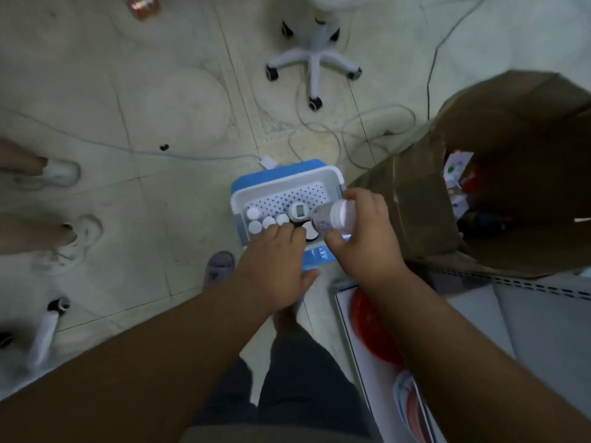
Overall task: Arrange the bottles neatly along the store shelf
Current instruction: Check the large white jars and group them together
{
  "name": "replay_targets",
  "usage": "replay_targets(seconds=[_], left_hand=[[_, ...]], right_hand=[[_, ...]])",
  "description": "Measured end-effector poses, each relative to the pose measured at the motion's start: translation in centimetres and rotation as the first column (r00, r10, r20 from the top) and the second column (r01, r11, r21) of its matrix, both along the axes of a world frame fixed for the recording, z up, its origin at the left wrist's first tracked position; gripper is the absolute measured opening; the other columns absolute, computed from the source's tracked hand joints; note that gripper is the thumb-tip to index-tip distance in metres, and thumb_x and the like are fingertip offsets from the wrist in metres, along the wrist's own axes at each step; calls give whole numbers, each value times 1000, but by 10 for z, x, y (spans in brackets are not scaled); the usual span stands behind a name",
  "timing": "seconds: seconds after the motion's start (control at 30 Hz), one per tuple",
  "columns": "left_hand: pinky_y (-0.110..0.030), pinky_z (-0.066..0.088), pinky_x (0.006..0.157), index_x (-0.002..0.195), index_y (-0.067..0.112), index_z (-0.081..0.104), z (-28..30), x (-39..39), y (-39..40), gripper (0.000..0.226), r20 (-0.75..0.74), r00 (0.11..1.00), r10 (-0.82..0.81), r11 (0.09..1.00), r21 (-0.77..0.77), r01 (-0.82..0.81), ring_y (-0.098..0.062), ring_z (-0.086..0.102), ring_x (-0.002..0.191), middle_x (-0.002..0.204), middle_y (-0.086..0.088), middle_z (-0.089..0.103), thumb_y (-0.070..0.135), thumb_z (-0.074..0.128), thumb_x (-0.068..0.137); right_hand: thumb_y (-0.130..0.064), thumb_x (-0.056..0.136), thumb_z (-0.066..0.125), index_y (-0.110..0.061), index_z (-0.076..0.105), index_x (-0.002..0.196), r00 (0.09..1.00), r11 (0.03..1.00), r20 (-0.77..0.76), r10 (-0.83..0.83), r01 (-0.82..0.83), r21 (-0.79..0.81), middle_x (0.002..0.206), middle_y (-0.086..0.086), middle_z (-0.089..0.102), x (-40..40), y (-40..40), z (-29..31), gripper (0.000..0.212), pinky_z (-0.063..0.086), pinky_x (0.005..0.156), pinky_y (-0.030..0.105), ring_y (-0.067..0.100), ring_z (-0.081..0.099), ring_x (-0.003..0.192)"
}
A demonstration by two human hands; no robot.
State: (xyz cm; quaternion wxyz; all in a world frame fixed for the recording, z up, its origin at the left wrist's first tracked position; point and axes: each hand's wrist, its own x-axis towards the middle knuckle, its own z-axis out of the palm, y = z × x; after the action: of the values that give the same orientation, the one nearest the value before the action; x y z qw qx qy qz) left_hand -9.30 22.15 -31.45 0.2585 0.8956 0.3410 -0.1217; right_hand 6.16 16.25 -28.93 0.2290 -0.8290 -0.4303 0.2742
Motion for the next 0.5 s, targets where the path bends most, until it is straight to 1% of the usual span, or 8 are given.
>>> replay_targets(seconds=[0.13, 0.2, 0.27, 0.37, 0.5], left_hand=[[-38, 41, 96, 132, 20, 40, -45, 19, 9, 60, -23, 1000, -14, 1000, -20, 13, -21, 45, 112, 125, -1, 48, 57, 53, 86], [-37, 40, 97, 133, 20, 39, -64, 28, 12, 61, -43, 999, -19, 1000, 5, 19, -21, 44, 114, 127, -2, 46, 56, 53, 86], [-37, 38, 98, 134, 20, 39, -78, 32, 13, 62, -63, 998, -29, 1000, 6, 29, -22, 43, 116, 128, -2, 45, 56, 53, 87], [-37, 37, 98, 134, 20, 39, -92, 34, 11, 60, -76, 995, -57, 998, 21, 59, -22, 42, 116, 128, -2, 45, 56, 52, 87], [-37, 36, 99, 136, 19, 37, -99, 30, 11, 62, -74, 994, -75, 997, 21, 77, -22, 42, 117, 130, -3, 45, 55, 52, 88]], right_hand=[[-17, 78, 68, -18, 46, 131, 999, 992, 7, 39, -38, -124, 129, 4, 43, 18, 19, -53, 58, 37, 83, 23, 15, 47, 107], [-18, 79, 68, -16, 48, 132, 993, 984, 71, 97, -84, -160, 130, 8, 48, 30, 28, -75, 57, 40, 91, 30, 24, 49, 113], [-19, 79, 69, -13, 51, 131, 978, 972, 131, 161, -135, -191, 128, 11, 53, 38, 38, -91, 55, 39, 94, 36, 30, 48, 113], [-22, 80, 69, -14, 50, 130, 956, 947, 162, 246, -202, -252, 125, 11, 54, 43, 51, -105, 54, 40, 92, 38, 31, 47, 112], [-22, 83, 67, -14, 46, 135, 923, 891, 136, 360, -296, -345, 130, 12, 49, 44, 64, -122, 57, 40, 97, 41, 34, 44, 118]])
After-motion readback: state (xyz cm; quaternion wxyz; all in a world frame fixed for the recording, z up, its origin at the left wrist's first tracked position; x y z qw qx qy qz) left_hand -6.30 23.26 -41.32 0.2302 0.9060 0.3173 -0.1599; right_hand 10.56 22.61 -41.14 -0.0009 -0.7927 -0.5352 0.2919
